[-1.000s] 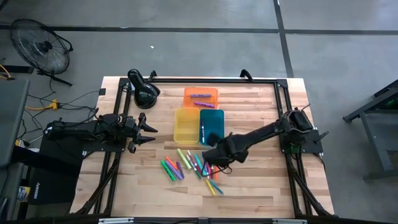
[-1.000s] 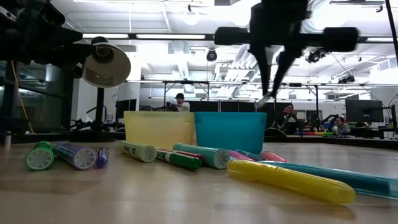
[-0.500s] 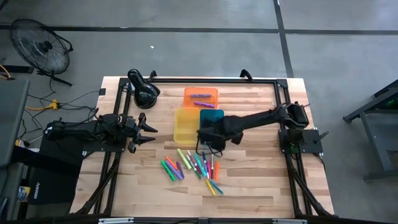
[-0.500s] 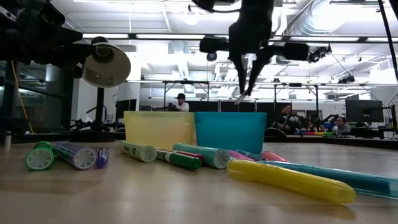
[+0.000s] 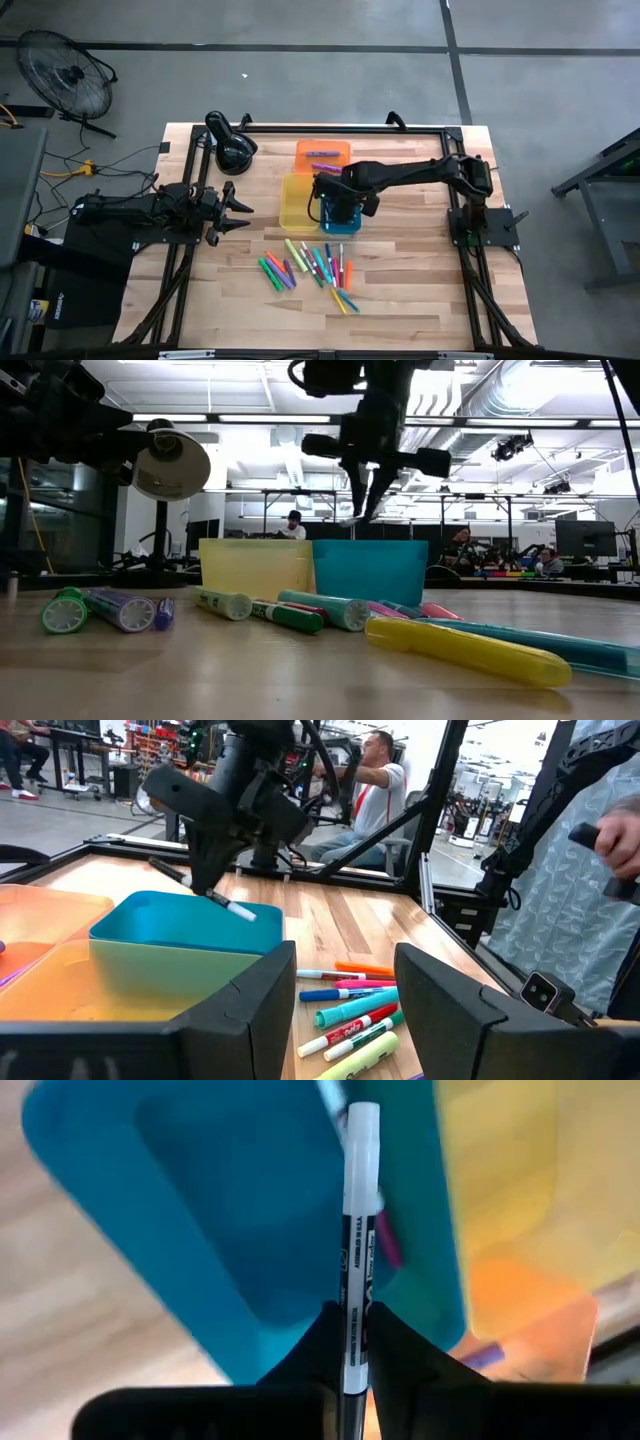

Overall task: Pick & Place Markers
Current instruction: Put the black marker pen into the blue bin

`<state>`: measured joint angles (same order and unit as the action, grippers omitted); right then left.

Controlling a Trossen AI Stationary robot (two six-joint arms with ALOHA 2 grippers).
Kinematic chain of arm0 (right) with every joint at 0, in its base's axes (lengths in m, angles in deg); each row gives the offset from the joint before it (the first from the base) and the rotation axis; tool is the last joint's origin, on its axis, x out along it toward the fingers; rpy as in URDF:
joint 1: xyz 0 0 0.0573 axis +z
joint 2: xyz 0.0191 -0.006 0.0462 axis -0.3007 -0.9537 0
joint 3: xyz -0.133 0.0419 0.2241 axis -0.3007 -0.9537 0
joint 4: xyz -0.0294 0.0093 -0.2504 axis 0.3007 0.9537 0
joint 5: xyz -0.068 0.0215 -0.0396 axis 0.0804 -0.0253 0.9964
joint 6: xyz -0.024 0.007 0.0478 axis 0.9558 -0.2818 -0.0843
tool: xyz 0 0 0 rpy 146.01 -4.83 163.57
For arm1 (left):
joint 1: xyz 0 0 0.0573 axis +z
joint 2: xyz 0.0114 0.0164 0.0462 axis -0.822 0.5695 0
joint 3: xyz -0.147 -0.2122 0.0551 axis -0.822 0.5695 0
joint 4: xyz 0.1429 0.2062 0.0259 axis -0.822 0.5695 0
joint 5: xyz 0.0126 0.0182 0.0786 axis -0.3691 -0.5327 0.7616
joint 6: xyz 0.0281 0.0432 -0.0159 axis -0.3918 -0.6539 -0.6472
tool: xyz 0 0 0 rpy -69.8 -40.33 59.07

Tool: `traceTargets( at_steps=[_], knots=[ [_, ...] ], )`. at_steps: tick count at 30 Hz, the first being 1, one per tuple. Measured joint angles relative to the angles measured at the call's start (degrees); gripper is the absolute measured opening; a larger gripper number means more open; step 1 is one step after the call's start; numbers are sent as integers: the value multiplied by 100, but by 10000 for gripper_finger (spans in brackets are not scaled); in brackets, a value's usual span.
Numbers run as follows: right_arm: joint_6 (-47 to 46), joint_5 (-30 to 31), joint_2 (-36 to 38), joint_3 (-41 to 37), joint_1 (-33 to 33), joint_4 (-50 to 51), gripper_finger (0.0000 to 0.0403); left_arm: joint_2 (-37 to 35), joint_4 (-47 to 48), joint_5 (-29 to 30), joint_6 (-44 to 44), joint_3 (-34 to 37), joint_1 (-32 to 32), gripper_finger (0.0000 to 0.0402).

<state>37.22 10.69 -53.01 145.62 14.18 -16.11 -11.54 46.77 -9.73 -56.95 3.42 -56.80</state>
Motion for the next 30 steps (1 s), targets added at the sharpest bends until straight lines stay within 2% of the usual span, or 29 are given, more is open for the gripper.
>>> traceTargets(
  at_steps=[9, 23, 30],
  knots=[
    [287, -545, -18, 0, -130, -153, 16, -1, 0, -1, 0, 0, 0, 170],
    [393, -730, -523, -2, -228, -323, 17, -1, 0, -1, 0, 0, 0, 170],
    [175, -764, -553, -2, -244, -580, 50, -1, 0, -1, 0, 0, 0, 170]
  ],
)
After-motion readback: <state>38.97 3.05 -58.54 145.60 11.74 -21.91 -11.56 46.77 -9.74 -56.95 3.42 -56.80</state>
